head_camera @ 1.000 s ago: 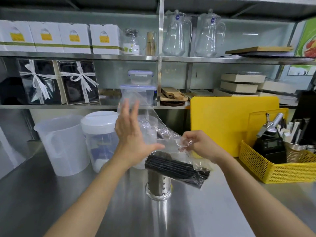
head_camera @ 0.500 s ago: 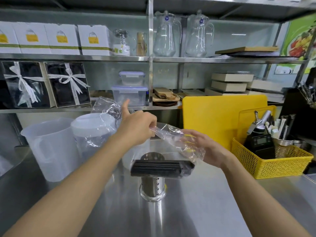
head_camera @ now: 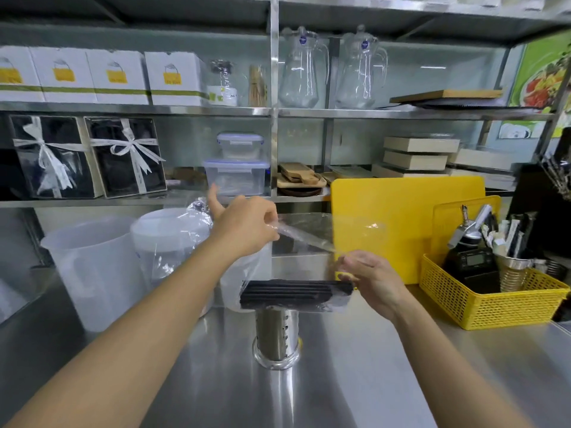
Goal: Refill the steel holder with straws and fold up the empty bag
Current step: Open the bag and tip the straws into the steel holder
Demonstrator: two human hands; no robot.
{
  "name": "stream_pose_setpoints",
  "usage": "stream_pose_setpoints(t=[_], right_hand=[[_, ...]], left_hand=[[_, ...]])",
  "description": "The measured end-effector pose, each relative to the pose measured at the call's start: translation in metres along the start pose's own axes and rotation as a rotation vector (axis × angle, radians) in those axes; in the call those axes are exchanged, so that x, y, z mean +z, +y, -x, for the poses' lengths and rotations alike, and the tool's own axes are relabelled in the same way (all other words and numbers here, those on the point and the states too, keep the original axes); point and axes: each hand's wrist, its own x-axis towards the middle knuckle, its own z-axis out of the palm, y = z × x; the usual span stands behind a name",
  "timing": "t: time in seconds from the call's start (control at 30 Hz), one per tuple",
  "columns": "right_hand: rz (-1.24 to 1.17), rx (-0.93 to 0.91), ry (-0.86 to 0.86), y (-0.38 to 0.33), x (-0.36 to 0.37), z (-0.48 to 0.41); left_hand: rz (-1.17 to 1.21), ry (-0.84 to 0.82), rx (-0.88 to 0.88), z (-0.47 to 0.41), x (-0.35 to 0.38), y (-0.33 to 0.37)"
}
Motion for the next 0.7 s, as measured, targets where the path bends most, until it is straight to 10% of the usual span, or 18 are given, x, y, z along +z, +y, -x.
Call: stream_pose_setpoints(t=[0.2, 0.33, 0.43, 0.6, 0.7], right_hand=[[-0.211, -0.061, 0.080, -0.004, -0.006, -0.004], [-0.291, -0.099, 0.089, -0.004, -0.014, -0.004], [-0.269, -0.077, 0.117, -0.003, -0.019, -0.003], [-0.017, -0.168, 0.271, -0.015, -0.019, -0.005], [0.019, -0.202, 0.342, -0.019, -0.021, -0.007]], left_hand=[[0.324, 0.403, -0.286, 0.003, -0.004, -0.040], [0.778, 0.238, -0.478, 0.006, -0.003, -0.072], [1.090, -0.021, -0.444, 0.012, 0.004, -0.085], [1.116, 0.414, -0.326, 0.004, 0.008, -0.082], [1.103, 0.362, -0.184, 0.000, 0.008, -0.076]])
